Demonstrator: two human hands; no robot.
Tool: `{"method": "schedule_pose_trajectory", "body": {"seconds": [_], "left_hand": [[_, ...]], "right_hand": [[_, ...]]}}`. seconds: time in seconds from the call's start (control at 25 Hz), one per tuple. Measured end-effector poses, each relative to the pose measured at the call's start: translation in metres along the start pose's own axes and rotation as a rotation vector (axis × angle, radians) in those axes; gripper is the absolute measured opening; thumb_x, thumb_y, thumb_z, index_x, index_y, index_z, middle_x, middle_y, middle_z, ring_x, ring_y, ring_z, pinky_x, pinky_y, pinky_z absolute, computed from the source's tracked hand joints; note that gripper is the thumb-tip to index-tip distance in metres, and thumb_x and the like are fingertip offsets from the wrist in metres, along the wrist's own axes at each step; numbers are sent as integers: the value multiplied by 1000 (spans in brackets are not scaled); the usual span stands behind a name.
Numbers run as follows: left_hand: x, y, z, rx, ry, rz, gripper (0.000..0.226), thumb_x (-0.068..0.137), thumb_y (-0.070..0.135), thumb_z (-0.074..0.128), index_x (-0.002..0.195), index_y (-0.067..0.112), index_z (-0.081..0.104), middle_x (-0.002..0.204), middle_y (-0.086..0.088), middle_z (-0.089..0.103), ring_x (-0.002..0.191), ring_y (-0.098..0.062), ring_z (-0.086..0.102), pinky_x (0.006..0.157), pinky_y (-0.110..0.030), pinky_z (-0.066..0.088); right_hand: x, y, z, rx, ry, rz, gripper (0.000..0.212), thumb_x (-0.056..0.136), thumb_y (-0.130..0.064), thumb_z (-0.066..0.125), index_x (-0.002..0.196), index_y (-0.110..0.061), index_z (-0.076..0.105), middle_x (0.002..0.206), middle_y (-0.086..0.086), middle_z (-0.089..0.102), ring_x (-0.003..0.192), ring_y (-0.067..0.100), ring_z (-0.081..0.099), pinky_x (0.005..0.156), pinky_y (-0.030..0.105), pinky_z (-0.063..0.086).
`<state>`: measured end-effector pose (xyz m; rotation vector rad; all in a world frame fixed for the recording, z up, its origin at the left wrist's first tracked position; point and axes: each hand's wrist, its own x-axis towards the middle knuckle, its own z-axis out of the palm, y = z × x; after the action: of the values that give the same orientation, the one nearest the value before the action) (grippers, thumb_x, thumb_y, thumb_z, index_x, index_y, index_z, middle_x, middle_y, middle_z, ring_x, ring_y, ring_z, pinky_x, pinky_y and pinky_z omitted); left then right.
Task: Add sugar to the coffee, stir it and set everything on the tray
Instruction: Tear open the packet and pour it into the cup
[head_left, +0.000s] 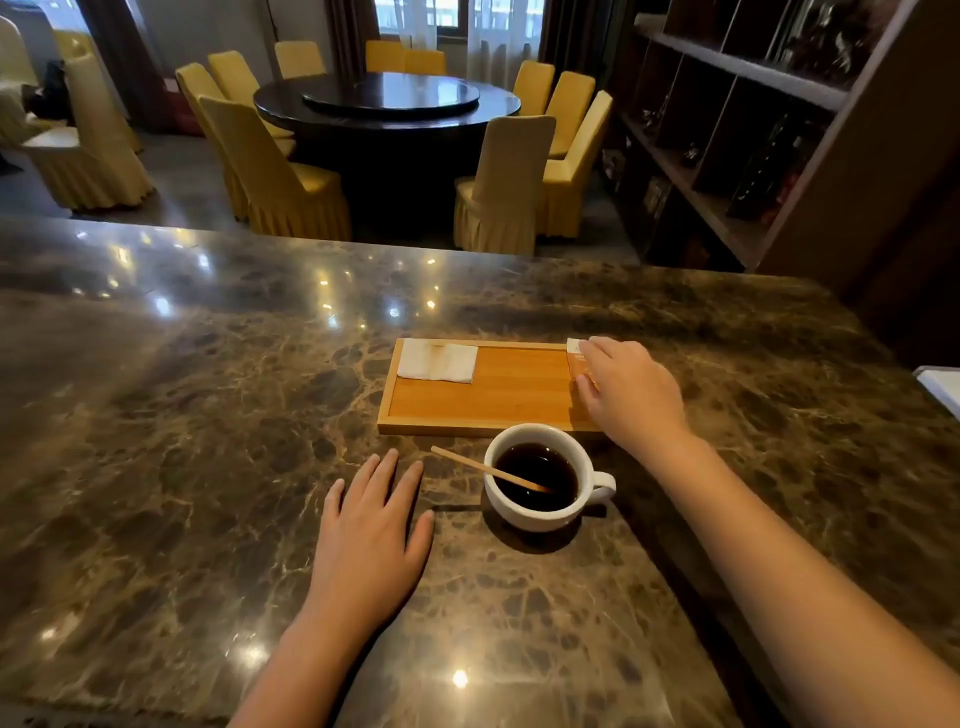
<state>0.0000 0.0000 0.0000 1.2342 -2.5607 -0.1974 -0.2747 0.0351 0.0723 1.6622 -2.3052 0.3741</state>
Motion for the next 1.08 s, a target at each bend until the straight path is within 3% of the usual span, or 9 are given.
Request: {"method": "schedule_pose_trajectory", "body": {"seconds": [0.2,0.44,0.56,0.68,0.88,1.08], "left_hand": [[-1,0,2,10,72,0,52,85,44,33,128,18,48,135,-12,45,126,-26,35,98,-50,26],[0,-1,1,14,82,1,52,85,44,34,128,18,48,134,-11,46,125,-26,36,98,-48,24],[-1,-2,1,18,83,-3,52,84,44,34,128,18,48,135,-11,46,125,-26,36,98,-48,23],[0,-2,1,14,75,-5,52,85,44,34,128,19,47,135,-11,45,126,-25,35,99,-49,24],[0,0,2,14,75,-4,52,84,44,34,128,19,48,134,-11,46,125,-25,36,99,-48,23],[0,-1,2,10,74,-3,52,85,44,33,128,19,47,135,-10,46,126,-25,35,99,-49,23]], "right_hand": [[20,5,29,-45,-168,34,30,93,-31,46,115,-14,57,118,5,64,108,23,56,83,37,51],[20,7,34,64,-133,47,26,93,-33,48,90,-14,65,89,3,68,82,17,59,68,30,51],[17,6,32,141,-102,78,19,92,-22,50,92,-11,65,94,6,67,85,19,59,68,26,44],[15,12,34,113,-2,189,21,88,-26,59,101,-10,63,105,8,65,99,23,56,76,33,47],[20,20,36,-1,-93,406,43,82,-48,60,99,-9,66,107,13,63,103,30,53,84,44,47],[21,13,36,212,-131,513,33,80,-41,67,96,-13,62,111,12,62,108,31,52,92,46,41]]}}
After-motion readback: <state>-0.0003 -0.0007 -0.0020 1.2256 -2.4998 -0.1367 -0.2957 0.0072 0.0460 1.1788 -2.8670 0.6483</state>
